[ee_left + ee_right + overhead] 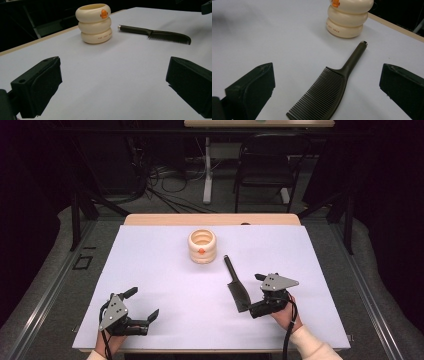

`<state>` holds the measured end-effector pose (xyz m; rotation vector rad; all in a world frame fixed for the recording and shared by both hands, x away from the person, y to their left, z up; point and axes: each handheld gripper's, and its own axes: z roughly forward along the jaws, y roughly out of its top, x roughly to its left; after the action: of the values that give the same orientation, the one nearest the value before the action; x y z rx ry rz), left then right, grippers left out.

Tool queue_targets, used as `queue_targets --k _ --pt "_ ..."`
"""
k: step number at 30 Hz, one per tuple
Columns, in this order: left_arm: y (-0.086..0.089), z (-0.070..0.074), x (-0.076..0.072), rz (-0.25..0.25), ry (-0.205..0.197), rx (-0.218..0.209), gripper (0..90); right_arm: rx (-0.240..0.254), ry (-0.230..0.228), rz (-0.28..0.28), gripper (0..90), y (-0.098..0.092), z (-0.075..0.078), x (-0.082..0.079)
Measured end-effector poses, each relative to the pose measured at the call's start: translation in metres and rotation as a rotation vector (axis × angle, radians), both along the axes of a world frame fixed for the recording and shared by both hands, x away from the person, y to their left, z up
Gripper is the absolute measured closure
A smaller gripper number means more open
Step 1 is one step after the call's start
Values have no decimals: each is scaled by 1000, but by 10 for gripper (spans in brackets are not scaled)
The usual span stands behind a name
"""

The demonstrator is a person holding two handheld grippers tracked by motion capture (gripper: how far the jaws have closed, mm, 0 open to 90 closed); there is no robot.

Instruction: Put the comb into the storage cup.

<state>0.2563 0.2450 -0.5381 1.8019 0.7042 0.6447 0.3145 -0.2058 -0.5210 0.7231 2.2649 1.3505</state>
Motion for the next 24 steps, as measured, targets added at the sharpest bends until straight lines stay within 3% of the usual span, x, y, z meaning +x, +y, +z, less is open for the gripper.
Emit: queue_targets --k 24 --pt "1 1 0 10 -8 3 0 -54 27 18 0 18 -3 39"
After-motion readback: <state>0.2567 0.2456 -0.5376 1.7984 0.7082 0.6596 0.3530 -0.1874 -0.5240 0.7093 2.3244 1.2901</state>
